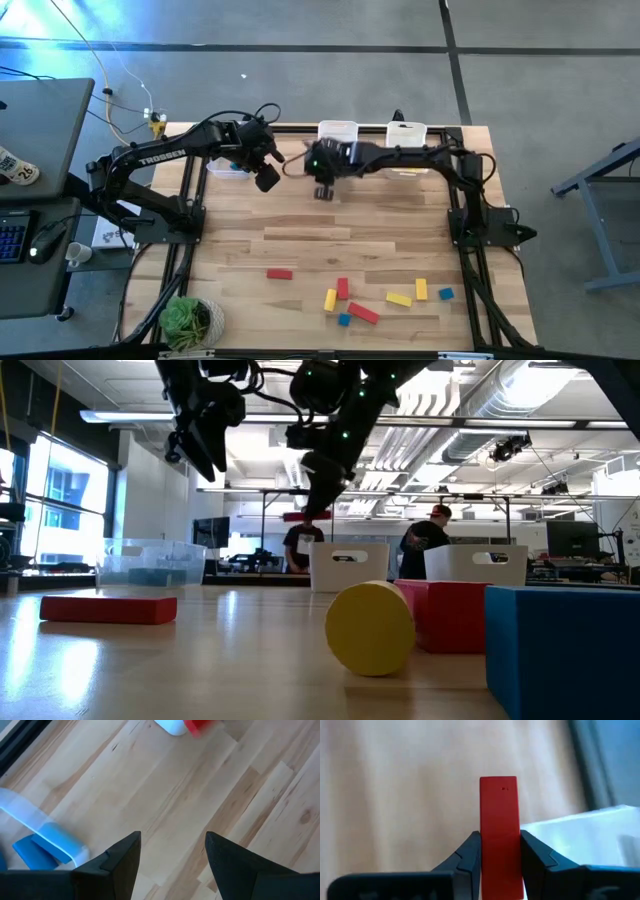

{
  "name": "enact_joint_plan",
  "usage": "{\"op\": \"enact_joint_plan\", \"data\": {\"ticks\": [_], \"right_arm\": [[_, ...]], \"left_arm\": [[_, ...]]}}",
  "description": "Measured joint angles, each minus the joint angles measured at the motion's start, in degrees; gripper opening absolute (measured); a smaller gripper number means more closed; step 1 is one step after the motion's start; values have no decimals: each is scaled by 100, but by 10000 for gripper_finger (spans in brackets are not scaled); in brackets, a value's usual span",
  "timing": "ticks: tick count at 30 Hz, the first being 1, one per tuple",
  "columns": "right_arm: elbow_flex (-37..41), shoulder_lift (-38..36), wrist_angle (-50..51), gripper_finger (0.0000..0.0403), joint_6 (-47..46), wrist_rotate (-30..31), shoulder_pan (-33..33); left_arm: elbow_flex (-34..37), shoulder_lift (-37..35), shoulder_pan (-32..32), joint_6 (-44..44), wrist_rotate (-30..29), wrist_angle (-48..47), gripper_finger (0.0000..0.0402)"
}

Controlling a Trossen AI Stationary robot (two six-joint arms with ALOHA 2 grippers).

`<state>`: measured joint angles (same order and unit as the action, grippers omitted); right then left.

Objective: Sort & place blocks by color
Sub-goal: Put the red block into the left white bin

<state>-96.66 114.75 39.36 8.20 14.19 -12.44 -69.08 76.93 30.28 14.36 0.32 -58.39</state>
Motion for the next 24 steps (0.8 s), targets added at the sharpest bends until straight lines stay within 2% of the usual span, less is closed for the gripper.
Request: {"op": "enact_joint_plan", "data": {"ticks": [8, 14, 18, 24], "right_arm": [[-201, -4, 223, 81, -933, 187, -707], [-184, 42, 296, 81, -1568, 93, -1212], [-184, 83, 253, 81, -1993, -186, -1485], [-184, 312, 172, 81, -2139, -827, -1737]], "left_arm": [[0, 0, -2, -258, 8, 71, 207], [0, 0, -2, -259, 8, 445, 207], [0, 0, 0, -259, -29, 769, 207], [0, 0, 1, -262, -449, 1488, 207]]}}
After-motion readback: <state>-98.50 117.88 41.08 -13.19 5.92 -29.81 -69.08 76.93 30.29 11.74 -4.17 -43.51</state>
